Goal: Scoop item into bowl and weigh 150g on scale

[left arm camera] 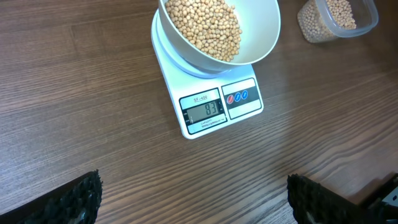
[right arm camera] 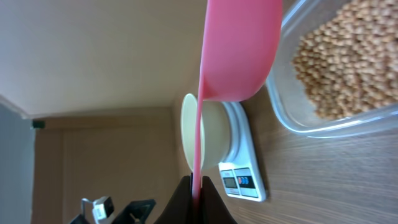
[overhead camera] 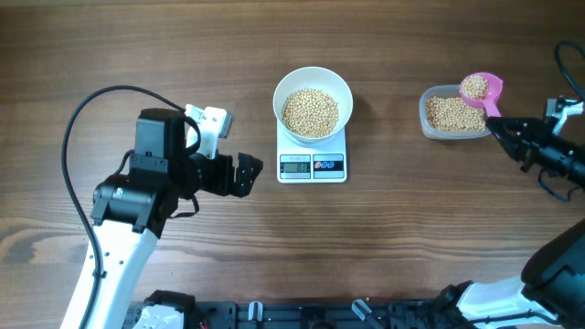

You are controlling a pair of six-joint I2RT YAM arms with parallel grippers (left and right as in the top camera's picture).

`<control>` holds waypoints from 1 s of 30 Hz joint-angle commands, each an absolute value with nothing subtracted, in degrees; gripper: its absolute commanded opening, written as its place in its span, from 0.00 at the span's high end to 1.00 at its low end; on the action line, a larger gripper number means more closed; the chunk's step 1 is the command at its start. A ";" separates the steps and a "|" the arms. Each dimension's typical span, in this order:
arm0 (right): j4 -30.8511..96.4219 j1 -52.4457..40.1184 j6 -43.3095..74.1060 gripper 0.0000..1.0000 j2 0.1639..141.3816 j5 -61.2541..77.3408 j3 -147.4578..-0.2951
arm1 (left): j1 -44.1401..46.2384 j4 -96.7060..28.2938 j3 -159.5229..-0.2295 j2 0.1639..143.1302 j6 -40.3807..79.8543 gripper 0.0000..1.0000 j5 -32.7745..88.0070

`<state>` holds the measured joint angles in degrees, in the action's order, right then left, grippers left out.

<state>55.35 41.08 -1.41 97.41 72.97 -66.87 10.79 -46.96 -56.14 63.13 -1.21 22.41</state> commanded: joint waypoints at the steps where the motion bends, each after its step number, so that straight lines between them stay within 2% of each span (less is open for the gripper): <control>1: 56.38 41.25 -3.92 0.96 98.04 79.53 -66.61 | 10.48 -46.98 -56.25 63.40 -1.26 0.00 23.09; 11: 57.87 36.64 2.15 0.96 98.04 82.67 -66.63 | 10.48 -46.98 -56.25 63.40 -1.26 0.00 23.09; 21: 55.83 21.87 3.57 0.96 97.60 85.27 -66.85 | 10.48 -46.98 -56.25 63.40 -1.26 0.00 23.09; 26: 48.97 14.02 9.43 0.96 97.60 85.38 -66.85 | 10.48 -46.98 -56.25 63.40 -1.26 0.00 23.09; 30: 38.61 8.08 17.93 0.96 97.58 83.11 -66.85 | 10.48 -46.98 -56.25 63.40 -1.26 0.00 23.09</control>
